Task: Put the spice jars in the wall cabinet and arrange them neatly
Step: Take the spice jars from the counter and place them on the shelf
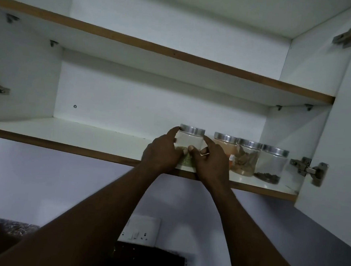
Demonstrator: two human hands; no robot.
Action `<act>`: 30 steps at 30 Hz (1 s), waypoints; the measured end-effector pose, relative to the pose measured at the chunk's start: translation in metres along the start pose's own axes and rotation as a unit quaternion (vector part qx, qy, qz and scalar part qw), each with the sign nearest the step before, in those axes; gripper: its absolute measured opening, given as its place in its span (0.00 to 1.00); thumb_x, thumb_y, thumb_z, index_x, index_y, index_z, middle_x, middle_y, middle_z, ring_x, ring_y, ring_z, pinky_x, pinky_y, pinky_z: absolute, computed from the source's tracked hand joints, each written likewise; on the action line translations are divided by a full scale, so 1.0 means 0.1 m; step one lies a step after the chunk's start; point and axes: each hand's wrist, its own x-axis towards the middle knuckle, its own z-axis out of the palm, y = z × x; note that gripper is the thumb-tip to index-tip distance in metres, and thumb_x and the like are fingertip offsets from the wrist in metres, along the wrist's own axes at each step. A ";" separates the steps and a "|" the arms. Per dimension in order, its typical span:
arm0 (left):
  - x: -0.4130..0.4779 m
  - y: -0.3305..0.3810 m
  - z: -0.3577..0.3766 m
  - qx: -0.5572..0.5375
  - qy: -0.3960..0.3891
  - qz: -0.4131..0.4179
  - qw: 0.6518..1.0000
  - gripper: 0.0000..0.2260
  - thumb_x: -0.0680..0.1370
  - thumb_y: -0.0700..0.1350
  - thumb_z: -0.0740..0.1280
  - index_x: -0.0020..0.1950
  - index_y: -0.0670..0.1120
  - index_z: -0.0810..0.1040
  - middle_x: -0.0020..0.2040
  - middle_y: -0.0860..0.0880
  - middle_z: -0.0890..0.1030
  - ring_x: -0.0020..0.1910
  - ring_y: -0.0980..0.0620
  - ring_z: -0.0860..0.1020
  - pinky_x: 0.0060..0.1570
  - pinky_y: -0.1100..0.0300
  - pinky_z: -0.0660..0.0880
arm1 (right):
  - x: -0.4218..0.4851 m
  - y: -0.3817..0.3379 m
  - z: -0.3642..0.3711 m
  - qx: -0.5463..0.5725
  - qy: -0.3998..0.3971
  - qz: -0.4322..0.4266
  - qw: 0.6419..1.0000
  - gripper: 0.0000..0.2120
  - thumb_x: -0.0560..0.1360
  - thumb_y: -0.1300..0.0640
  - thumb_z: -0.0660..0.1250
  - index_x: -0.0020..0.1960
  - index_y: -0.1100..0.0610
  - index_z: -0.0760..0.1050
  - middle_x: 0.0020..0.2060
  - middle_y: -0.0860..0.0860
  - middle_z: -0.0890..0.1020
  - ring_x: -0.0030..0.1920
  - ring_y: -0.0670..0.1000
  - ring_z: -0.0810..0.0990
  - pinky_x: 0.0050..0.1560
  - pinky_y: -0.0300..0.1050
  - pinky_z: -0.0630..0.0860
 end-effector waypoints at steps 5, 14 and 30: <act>0.16 0.08 0.17 0.087 -0.027 -0.104 0.990 0.31 0.68 0.70 0.67 0.63 0.53 0.72 0.59 0.49 0.81 0.58 0.43 0.79 0.52 0.50 0.75 | -0.01 0.00 0.06 -0.015 0.082 0.045 0.996 0.22 0.75 0.48 0.73 0.65 0.55 0.73 0.42 0.49 0.84 0.48 0.51 0.83 0.49 0.22 0.51; 0.18 0.11 0.42 0.168 -0.003 -0.069 0.983 0.21 0.72 0.62 0.68 0.60 0.52 0.76 0.54 0.49 0.82 0.51 0.45 0.80 0.44 0.55 0.70 | -0.02 0.00 0.14 -0.061 0.129 0.045 0.989 0.08 0.74 0.59 0.68 0.53 0.57 0.75 0.45 0.52 0.83 0.47 0.53 0.82 0.51 0.35 0.56; -0.03 0.03 0.30 0.134 0.005 -0.031 0.990 0.29 0.70 0.58 0.76 0.68 0.49 0.73 0.57 0.49 0.84 0.57 0.47 0.81 0.53 0.55 0.77 | -0.04 0.03 0.10 -0.063 0.118 0.055 0.989 0.11 0.72 0.62 0.68 0.54 0.57 0.75 0.46 0.54 0.82 0.48 0.55 0.80 0.42 0.42 0.70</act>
